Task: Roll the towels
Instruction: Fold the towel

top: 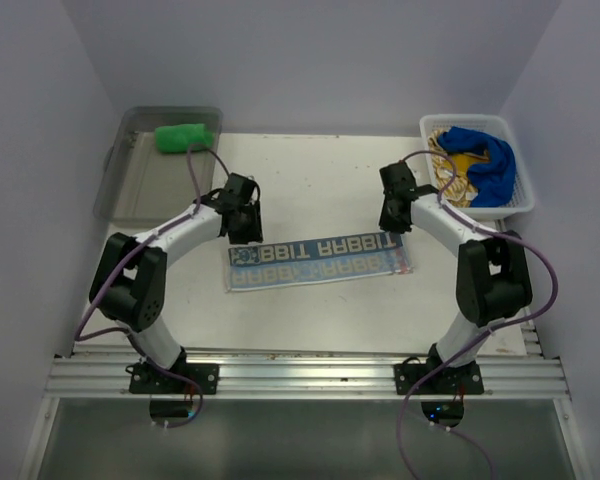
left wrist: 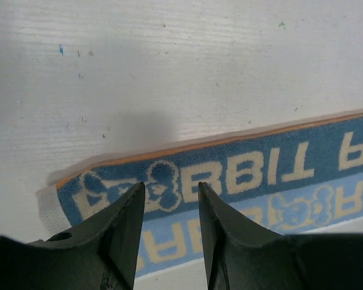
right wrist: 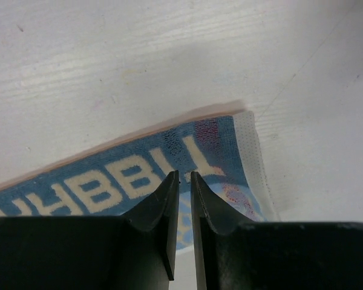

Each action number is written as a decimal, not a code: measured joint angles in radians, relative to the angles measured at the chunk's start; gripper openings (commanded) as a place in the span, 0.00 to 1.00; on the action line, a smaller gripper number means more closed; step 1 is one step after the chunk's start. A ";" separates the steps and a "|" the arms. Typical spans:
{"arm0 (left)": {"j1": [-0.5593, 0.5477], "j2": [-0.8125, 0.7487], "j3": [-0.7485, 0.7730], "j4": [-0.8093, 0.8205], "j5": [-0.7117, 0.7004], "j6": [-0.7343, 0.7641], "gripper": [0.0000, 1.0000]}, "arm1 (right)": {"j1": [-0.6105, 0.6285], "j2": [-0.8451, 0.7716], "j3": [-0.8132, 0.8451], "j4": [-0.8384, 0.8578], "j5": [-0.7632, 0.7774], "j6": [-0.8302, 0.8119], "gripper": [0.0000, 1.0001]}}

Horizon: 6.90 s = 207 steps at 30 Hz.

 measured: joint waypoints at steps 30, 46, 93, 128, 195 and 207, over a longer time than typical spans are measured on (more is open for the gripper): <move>0.067 -0.017 -0.092 -0.034 -0.121 0.009 0.42 | -0.102 0.013 -0.087 0.035 -0.012 0.005 0.18; 0.084 0.035 -0.129 0.035 -0.108 0.001 0.40 | -0.101 -0.037 -0.237 0.105 -0.056 0.026 0.21; 0.119 -0.134 -0.318 -0.001 -0.084 -0.036 0.39 | -0.168 -0.243 -0.398 0.047 -0.143 -0.009 0.00; -0.023 -0.068 -0.254 0.049 -0.047 -0.065 0.36 | 0.387 -0.311 0.056 -0.218 -0.028 0.143 0.00; 0.109 -0.294 -0.172 -0.147 -0.027 -0.058 0.39 | 0.631 0.330 0.474 -0.014 -0.137 0.265 0.26; -0.005 -0.206 -0.135 -0.071 0.059 -0.050 0.32 | 0.351 -0.023 0.063 -0.015 -0.108 0.215 0.10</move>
